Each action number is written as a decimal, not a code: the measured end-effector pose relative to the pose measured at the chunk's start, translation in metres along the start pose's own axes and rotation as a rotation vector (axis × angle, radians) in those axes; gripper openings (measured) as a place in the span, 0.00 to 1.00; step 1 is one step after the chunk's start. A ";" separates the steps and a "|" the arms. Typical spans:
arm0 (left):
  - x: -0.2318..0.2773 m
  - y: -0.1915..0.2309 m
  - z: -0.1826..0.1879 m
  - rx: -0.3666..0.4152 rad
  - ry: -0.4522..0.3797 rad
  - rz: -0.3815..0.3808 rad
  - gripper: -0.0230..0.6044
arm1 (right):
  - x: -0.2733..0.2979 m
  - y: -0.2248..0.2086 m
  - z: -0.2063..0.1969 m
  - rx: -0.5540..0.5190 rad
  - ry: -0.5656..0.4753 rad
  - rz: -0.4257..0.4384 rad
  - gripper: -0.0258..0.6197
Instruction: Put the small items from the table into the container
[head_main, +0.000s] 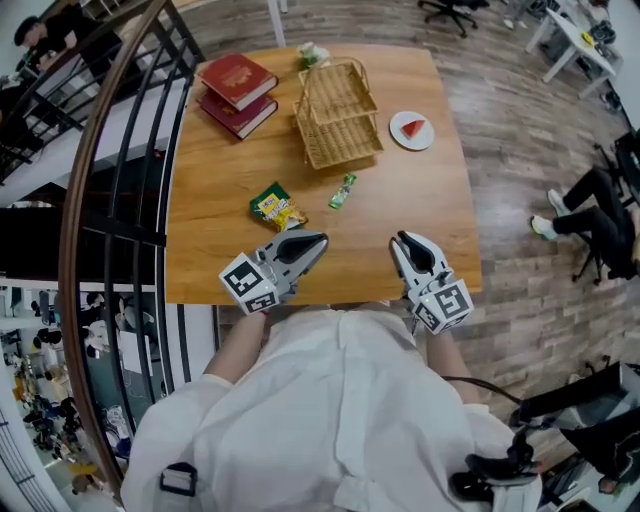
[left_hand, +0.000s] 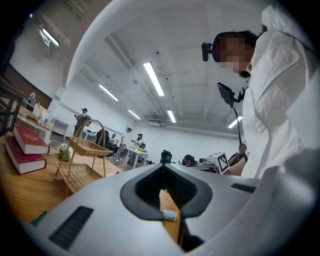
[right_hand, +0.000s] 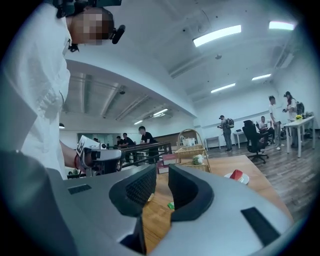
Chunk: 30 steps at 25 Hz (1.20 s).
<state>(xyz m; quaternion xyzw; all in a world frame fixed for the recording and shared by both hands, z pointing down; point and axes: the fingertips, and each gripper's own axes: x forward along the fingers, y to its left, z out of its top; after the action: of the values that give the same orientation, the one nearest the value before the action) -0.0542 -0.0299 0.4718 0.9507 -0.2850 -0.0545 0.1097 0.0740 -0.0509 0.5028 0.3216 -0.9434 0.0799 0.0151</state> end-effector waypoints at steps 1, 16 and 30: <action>-0.001 0.003 -0.001 0.004 0.006 0.001 0.05 | 0.001 -0.002 -0.002 -0.002 0.001 -0.007 0.13; -0.053 0.017 -0.001 -0.005 0.010 0.057 0.05 | 0.066 0.030 -0.031 0.000 0.045 0.065 0.24; -0.095 0.025 0.006 -0.009 -0.010 0.128 0.05 | 0.158 0.058 -0.065 -0.037 0.159 0.204 0.33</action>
<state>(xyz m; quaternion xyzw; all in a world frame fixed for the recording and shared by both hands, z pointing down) -0.1476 0.0010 0.4763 0.9296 -0.3458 -0.0534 0.1157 -0.0879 -0.0912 0.5714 0.2162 -0.9684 0.0887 0.0875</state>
